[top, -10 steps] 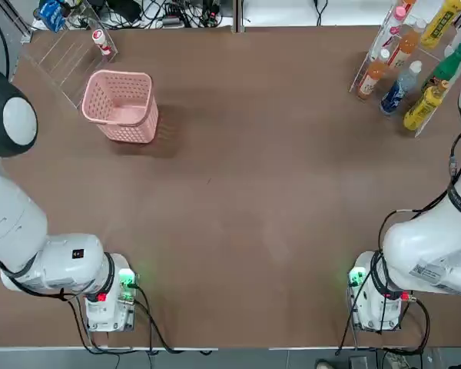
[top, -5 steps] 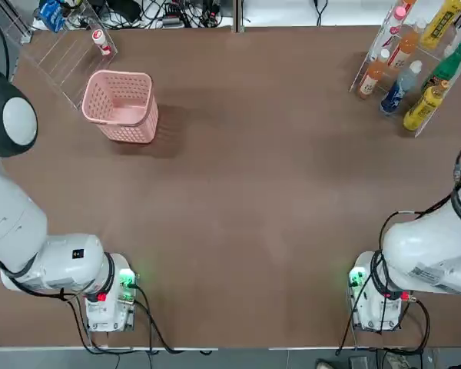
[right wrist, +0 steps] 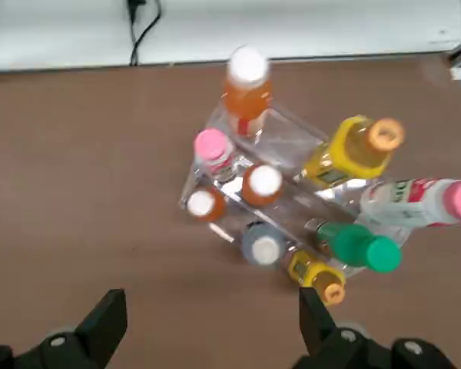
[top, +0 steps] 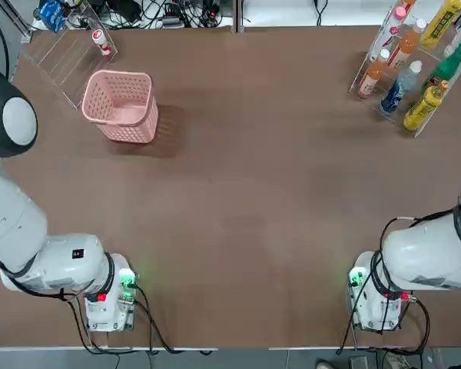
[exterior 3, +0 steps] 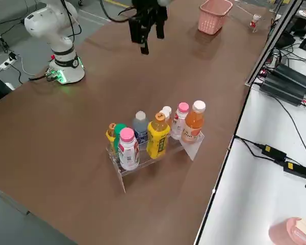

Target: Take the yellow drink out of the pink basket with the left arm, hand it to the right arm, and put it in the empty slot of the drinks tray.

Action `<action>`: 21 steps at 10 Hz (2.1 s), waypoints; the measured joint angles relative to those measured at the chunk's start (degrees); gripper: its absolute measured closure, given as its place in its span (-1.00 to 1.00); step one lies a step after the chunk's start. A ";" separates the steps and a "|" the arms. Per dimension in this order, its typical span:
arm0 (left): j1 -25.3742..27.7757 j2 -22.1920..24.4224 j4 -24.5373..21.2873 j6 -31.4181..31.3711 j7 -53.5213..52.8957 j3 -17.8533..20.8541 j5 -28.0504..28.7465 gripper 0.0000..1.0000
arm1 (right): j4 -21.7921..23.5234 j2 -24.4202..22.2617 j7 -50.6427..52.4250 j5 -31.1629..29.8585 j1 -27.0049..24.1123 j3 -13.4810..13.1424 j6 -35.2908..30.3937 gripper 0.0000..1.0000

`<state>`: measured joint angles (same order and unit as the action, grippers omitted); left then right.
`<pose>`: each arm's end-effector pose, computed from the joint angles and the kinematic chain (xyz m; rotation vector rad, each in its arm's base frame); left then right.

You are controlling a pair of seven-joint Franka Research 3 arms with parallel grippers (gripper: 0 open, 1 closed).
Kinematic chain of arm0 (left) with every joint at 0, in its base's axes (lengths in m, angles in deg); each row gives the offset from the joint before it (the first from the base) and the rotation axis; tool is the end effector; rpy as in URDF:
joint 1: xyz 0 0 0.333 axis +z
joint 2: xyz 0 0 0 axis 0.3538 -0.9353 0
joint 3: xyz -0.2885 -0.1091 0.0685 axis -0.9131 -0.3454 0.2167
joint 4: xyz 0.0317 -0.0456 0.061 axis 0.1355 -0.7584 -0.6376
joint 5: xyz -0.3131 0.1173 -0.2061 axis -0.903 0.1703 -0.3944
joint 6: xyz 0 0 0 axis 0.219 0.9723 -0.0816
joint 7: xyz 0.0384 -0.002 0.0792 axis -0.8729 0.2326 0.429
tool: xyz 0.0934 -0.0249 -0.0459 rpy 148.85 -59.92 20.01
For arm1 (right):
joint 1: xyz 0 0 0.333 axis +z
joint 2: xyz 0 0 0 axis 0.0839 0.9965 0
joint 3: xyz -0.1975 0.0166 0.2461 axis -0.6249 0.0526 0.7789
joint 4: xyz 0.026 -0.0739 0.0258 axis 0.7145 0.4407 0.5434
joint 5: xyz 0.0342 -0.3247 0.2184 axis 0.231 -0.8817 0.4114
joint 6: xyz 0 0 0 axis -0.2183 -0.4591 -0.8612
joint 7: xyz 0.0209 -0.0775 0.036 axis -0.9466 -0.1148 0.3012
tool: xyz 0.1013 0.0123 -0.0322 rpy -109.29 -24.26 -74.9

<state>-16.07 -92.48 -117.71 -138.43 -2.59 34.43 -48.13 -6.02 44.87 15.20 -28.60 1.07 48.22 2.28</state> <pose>0.6329 -0.0062 0.6291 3.1134 0.2047 0.1106 0.5720 -0.1403 0.6803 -3.0981 -0.0044 -0.2794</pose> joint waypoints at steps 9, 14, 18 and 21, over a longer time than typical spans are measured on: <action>-0.01 0.01 0.00 0.00 0.00 0.00 0.00 -1.00 | 9.49 -5.65 -13.71 -8.07 8.93 1.65 1.25 -0.98; -0.01 0.01 0.00 0.00 -0.02 0.00 0.00 -1.00 | 10.24 -6.32 -13.72 -8.07 8.94 1.69 1.51 -0.98; -0.01 0.01 0.00 0.00 -0.03 0.00 0.00 -1.00 | 10.45 -6.31 -13.50 -8.04 8.94 1.73 -1.99 -0.98; -0.01 0.01 0.00 0.00 -0.03 0.00 0.00 -1.00 | 10.45 -6.31 -12.58 -7.81 8.99 1.93 -2.00 -0.98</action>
<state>-16.08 -92.47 -117.71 -138.44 -2.62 34.42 -48.13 4.43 38.56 2.62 -36.41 10.06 50.15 0.28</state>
